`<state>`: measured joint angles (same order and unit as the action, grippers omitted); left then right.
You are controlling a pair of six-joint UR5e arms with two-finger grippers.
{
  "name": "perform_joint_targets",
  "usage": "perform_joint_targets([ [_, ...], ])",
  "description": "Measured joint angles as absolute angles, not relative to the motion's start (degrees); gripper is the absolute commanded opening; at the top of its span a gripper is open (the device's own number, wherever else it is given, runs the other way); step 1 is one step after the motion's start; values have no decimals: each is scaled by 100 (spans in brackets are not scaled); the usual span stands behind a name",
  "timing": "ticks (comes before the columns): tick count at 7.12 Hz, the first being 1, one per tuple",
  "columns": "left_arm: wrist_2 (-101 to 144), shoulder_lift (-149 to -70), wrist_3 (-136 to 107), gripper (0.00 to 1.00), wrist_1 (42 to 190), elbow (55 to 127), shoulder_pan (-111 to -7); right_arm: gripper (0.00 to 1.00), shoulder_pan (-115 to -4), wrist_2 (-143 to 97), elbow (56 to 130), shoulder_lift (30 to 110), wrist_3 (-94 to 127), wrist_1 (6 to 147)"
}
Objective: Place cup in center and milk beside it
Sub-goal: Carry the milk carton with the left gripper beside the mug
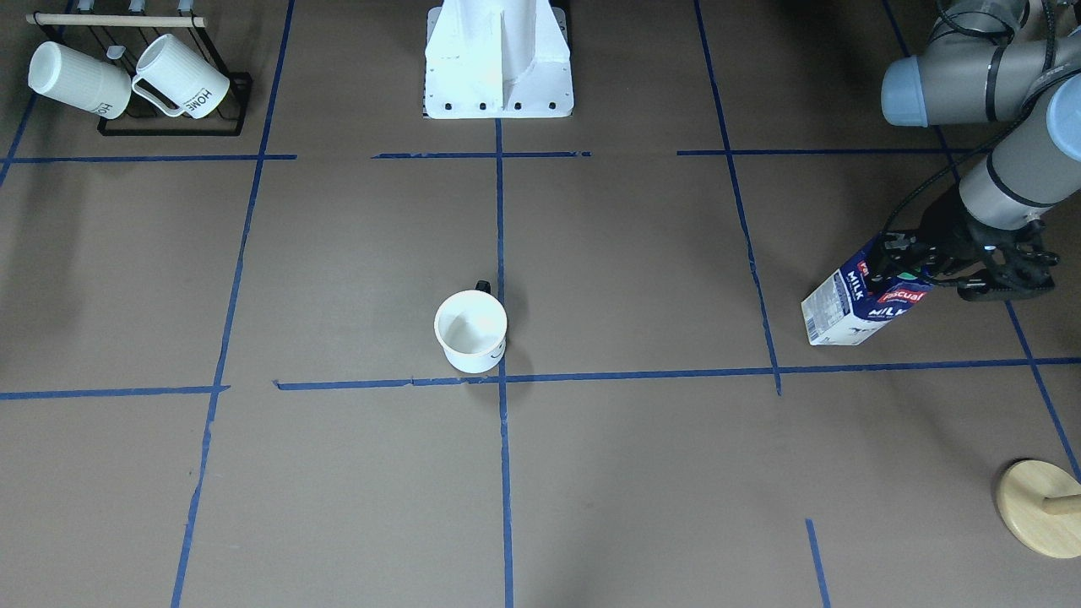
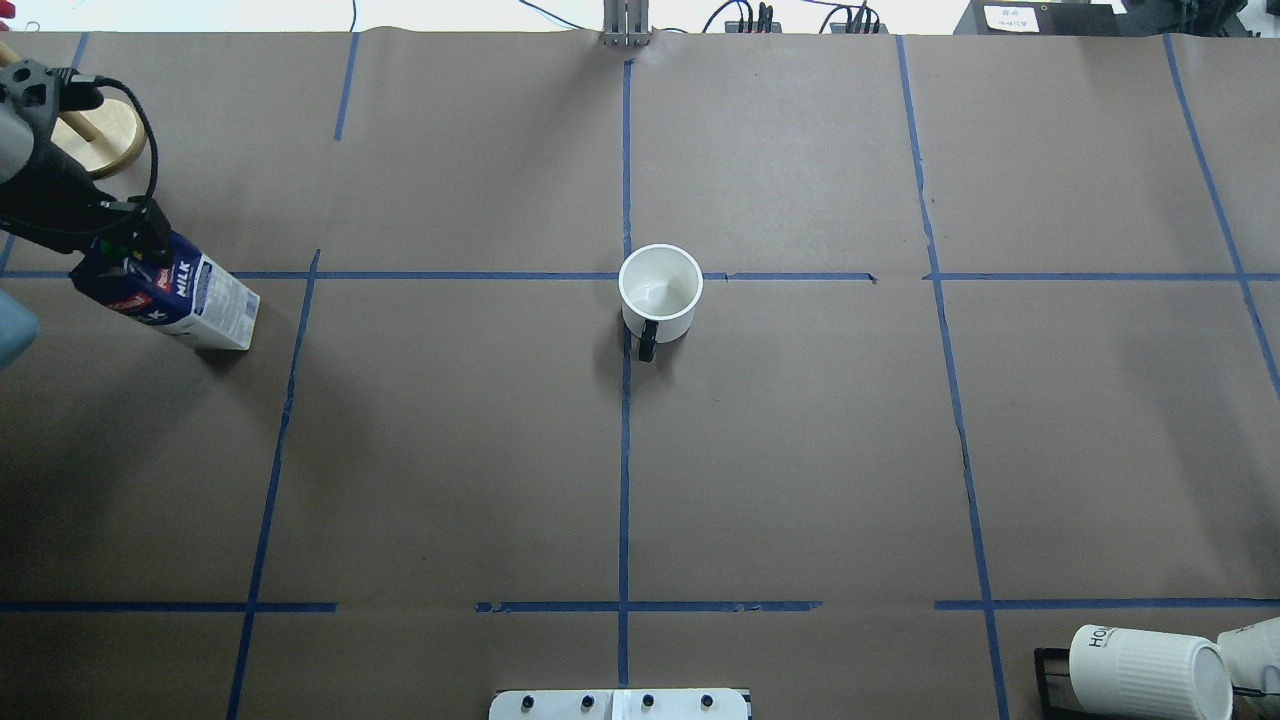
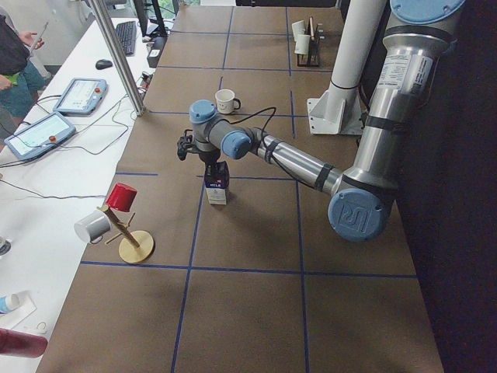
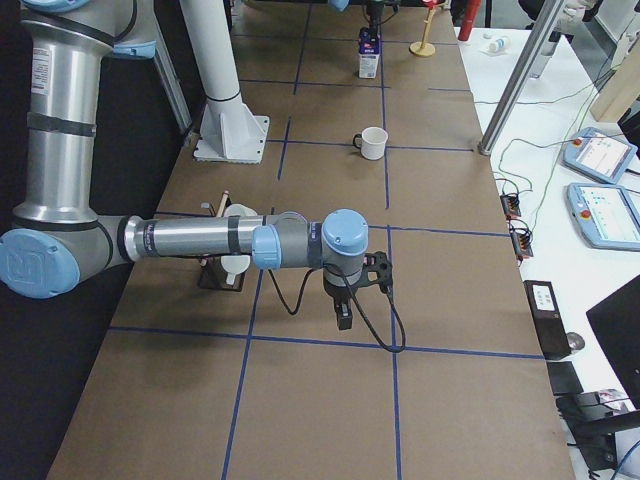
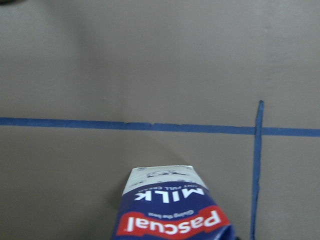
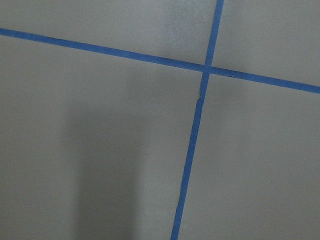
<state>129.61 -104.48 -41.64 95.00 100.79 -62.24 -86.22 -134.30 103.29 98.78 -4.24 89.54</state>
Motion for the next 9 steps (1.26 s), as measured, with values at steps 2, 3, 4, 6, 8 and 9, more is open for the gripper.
perform_joint_targets([
  [2, 12936, -11354, -4300, 43, 8553, 10108, -6207, 100, -8622, -13435, 10342, 9866, -419, 8948],
  [3, 12903, -11876, -4482, 43, 8137, 10064, -6136, 100, -8622, -13437, 10340, 9860, -423, 8946],
  [4, 12776, -12381, -4828, 43, 7956, 9933, -5938, 100, -8622, -13438, 10327, 9858, -420, 8914],
  [6, 12505, -13512, -5407, 43, 7896, 9180, -5377, 100, -8617, -13446, 10299, 9860, -387, 8824],
  [8, 12440, -14179, -5700, 43, 7963, 8609, -4895, 100, -8614, -13457, 10293, 9861, -379, 8807],
  [9, 12381, -14292, -5903, 43, 8105, 8503, -4647, 100, -8614, -13462, 10292, 9861, -378, 8807],
])
